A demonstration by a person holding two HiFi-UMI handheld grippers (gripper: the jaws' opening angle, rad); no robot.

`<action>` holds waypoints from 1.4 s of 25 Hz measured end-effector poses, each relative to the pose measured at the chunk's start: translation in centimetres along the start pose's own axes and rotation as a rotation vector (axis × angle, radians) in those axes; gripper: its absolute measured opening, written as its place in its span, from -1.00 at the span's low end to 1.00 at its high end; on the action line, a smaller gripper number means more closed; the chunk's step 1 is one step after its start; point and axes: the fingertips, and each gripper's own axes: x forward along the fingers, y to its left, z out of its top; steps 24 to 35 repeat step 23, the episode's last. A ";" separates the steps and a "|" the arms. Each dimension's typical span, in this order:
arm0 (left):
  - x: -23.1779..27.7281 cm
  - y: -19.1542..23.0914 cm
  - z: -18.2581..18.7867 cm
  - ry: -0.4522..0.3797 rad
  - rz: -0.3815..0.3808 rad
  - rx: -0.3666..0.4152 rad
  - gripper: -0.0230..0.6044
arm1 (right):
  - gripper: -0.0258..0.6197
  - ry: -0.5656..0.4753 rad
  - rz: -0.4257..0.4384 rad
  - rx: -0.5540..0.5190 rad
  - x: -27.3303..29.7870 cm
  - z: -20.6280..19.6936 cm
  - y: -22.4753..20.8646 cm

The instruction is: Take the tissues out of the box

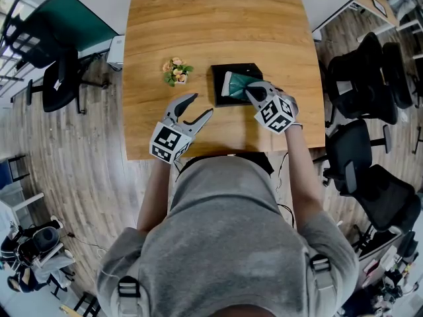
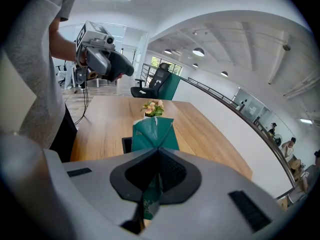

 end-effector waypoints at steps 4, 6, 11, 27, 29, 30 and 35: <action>0.0 -0.2 0.0 -0.001 -0.003 0.001 -0.09 | -0.91 -0.002 -0.006 -0.002 -0.2 0.2 -0.1; 0.1 -0.3 0.0 -0.001 -0.003 0.002 -0.09 | -0.91 -0.001 -0.007 -0.004 -0.2 0.1 -0.1; -0.1 0.1 -0.1 -0.004 0.001 -0.001 -0.09 | -0.91 0.004 -0.009 -0.014 0.0 0.1 0.0; -0.3 0.1 -0.4 -0.005 0.009 -0.010 -0.09 | -0.91 0.009 0.000 -0.031 0.1 -0.3 0.4; -0.3 0.1 -0.4 -0.005 0.009 -0.010 -0.09 | -0.91 0.009 0.000 -0.031 0.1 -0.3 0.4; -0.3 0.1 -0.4 -0.005 0.009 -0.010 -0.09 | -0.91 0.009 0.000 -0.031 0.1 -0.3 0.4; -0.3 0.1 -0.4 -0.005 0.009 -0.010 -0.09 | -0.91 0.009 0.000 -0.031 0.1 -0.3 0.4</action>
